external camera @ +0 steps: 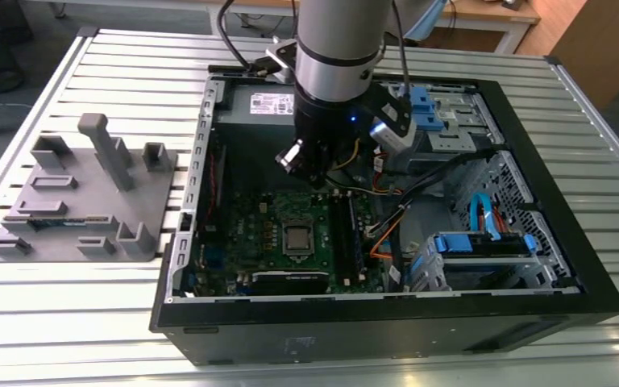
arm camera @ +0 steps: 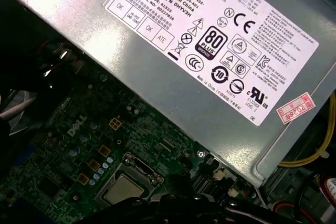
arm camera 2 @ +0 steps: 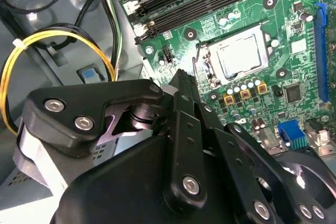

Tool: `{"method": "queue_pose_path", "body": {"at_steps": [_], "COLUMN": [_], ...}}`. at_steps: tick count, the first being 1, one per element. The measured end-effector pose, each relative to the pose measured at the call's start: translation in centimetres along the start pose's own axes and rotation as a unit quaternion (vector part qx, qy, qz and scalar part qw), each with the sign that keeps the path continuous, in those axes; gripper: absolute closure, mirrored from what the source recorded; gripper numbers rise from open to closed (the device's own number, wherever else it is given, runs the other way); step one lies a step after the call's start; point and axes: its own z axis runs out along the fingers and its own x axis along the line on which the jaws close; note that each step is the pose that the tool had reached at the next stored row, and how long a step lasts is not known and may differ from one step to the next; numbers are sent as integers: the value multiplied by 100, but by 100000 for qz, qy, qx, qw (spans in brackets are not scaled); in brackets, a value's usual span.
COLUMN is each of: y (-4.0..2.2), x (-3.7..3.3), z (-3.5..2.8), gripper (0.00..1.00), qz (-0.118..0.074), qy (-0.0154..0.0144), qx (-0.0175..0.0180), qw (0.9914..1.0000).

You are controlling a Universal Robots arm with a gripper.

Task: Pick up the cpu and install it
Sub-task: 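Install the first cpu locking lever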

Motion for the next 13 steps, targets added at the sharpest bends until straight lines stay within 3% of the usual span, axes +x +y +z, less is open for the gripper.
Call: {"method": "queue_pose_path", "body": {"at_steps": [7, 13], "y": [-8, -9], "x": [6, 7], "z": [14, 14], "gripper": [89, 89], "qz": [819, 829], "qy": [647, 666], "qx": [1057, 1089], "qw": [99989, 99988]}}
